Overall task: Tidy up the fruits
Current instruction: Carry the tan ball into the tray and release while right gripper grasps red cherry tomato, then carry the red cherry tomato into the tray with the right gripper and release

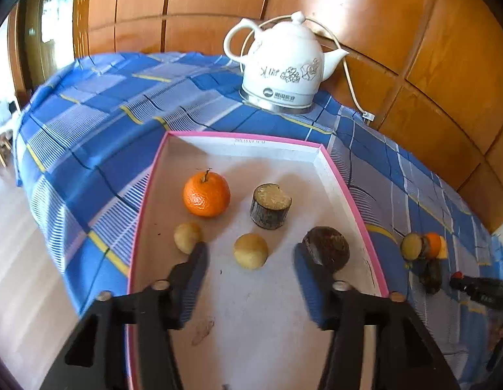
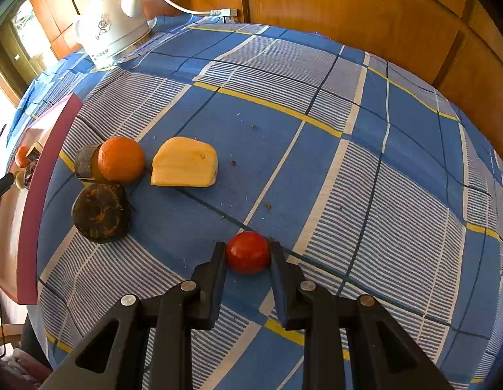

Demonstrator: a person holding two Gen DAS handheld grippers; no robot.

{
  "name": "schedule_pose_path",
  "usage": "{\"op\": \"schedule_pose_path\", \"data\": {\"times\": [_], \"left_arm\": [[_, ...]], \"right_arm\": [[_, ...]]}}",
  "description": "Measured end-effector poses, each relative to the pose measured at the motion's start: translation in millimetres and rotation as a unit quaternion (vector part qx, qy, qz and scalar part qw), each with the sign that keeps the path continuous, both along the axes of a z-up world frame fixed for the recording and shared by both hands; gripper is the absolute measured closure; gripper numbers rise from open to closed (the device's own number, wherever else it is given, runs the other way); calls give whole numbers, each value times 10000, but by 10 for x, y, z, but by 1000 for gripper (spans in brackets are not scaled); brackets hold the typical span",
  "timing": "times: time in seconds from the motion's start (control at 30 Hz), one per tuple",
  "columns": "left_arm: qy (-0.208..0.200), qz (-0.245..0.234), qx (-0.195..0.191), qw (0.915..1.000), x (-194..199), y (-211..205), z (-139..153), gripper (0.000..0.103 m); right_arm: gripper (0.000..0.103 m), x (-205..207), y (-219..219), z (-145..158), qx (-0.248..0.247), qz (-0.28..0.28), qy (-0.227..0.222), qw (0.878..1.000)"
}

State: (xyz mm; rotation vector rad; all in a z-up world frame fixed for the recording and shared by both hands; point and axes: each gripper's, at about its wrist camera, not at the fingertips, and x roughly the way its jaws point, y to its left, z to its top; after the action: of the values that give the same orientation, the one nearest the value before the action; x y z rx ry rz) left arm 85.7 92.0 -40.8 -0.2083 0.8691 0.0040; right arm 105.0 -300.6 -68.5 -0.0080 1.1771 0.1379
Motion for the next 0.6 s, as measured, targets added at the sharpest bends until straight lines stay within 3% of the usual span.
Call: {"op": "schedule_pose_path", "data": {"times": [0.13, 0.2, 0.37, 0.47, 0.6], "left_arm": [[-220, 23, 211, 9995, -149, -74, 110, 31], [-293, 71, 283, 9991, -213, -105, 161, 15], [-434, 137, 635, 9969, -343, -219, 269, 14], [-531, 115, 698, 9961, -399, -279, 313, 7], [-607, 9, 757, 9953, -434, -355, 338, 6]], "right_arm": [[77, -2, 13, 3, -18, -9, 0, 10000], [77, -2, 14, 2, -35, -3, -1, 10000], [76, -8, 31, 2, -46, -15, 0, 10000], [76, -10, 23, 4, -11, -38, 1, 10000], [76, -9, 2, 3, 35, -61, 7, 10000]]}}
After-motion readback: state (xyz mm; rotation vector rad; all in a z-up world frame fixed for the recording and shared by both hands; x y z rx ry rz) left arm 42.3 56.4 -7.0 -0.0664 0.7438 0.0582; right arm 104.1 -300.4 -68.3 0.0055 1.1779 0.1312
